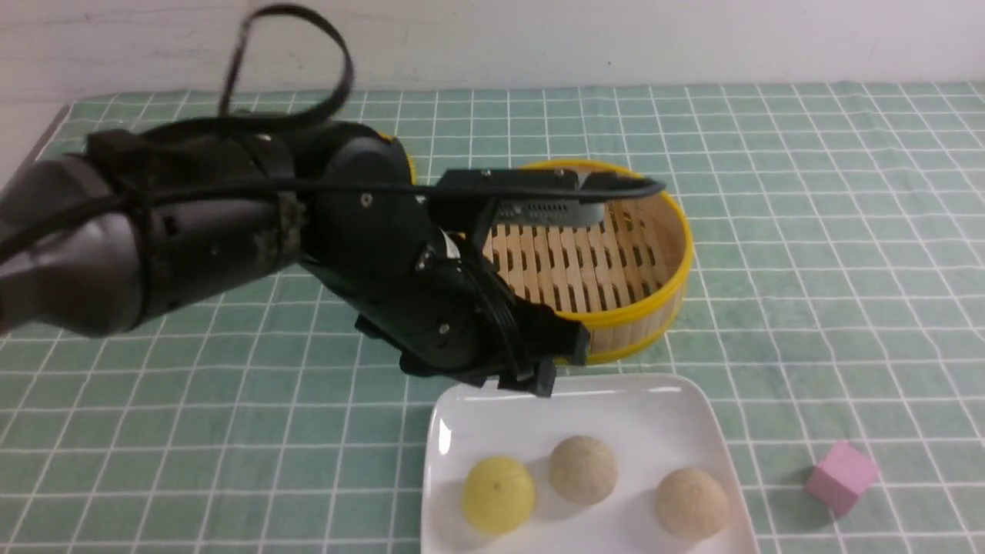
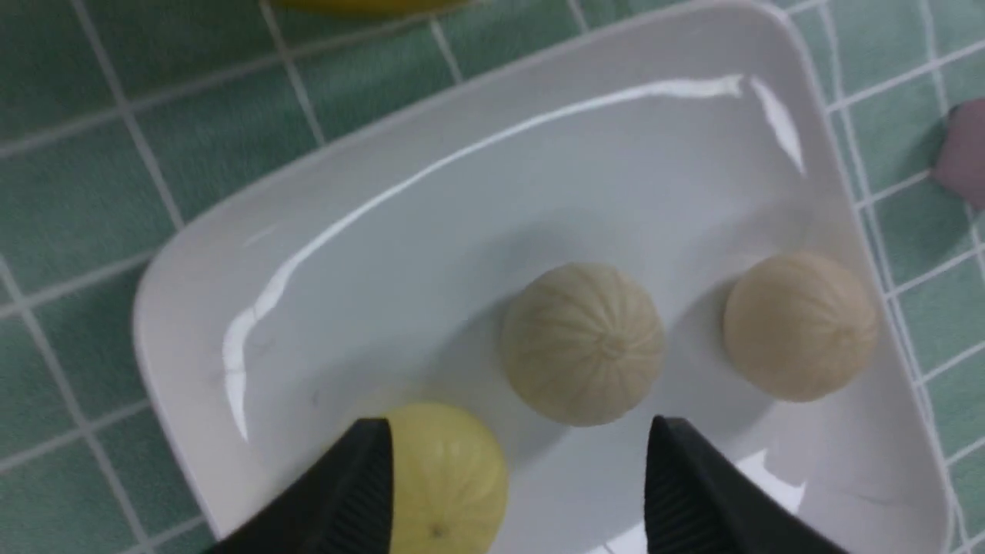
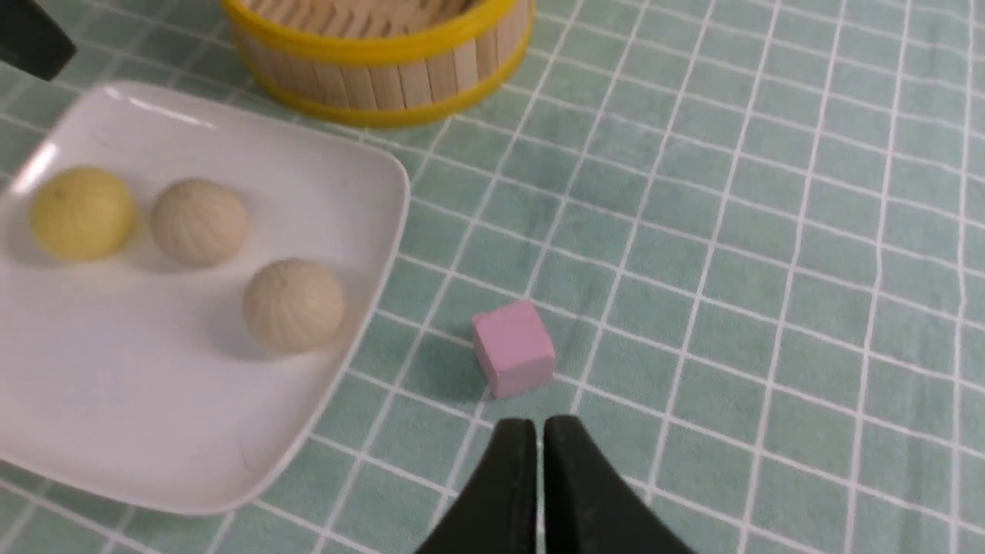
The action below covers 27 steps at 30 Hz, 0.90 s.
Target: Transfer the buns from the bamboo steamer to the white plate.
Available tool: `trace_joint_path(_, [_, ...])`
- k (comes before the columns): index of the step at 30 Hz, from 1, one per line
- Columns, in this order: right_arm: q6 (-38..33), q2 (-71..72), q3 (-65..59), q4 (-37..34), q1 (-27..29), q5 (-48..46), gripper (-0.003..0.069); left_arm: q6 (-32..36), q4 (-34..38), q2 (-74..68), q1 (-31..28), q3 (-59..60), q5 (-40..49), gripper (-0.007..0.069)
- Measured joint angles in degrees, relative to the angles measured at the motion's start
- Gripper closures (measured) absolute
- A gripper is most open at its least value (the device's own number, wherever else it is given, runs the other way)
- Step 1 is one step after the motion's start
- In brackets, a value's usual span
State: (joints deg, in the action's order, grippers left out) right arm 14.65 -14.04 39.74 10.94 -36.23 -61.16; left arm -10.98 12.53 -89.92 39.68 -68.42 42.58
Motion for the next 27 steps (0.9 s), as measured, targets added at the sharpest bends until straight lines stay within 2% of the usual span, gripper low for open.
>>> trace_joint_path(3, [-4.9,5.4,-5.6,-6.2,0.0,11.5,0.0637,-1.4,-0.7,1.8,0.0,-0.3,1.6,0.0298])
trace_joint_path(8, [-13.6,6.3,-14.9,-14.7,0.0,28.0,0.0674,-0.6,-2.3,1.8,0.0,-0.3,3.9,0.0564])
trace_joint_path(11, [-18.2,5.9,-17.6,-18.3,0.0,32.5,0.0674,-0.5,-3.1,1.8,0.0,-0.3,4.0,0.0614])
trace_joint_path(13, [-20.6,5.9,-18.2,-20.3,0.0,33.2,0.0674,-0.5,-3.5,1.8,0.0,-0.3,4.0,0.0622])
trace_joint_path(18, [-30.4,5.9,-18.8,-31.4,0.0,33.0,0.0674,-0.5,-4.1,1.8,0.0,-0.3,4.0,0.0623])
trace_joint_path(22, [-34.1,5.9,-18.8,-34.4,0.0,33.2,0.0674,-0.5,-4.2,1.8,0.0,-0.3,4.0,0.0623])
trace_joint_path(27, [-34.8,5.9,-18.9,-34.5,0.0,35.1,0.0673,-0.5,-4.2,1.8,0.0,-0.3,4.0,0.0622])
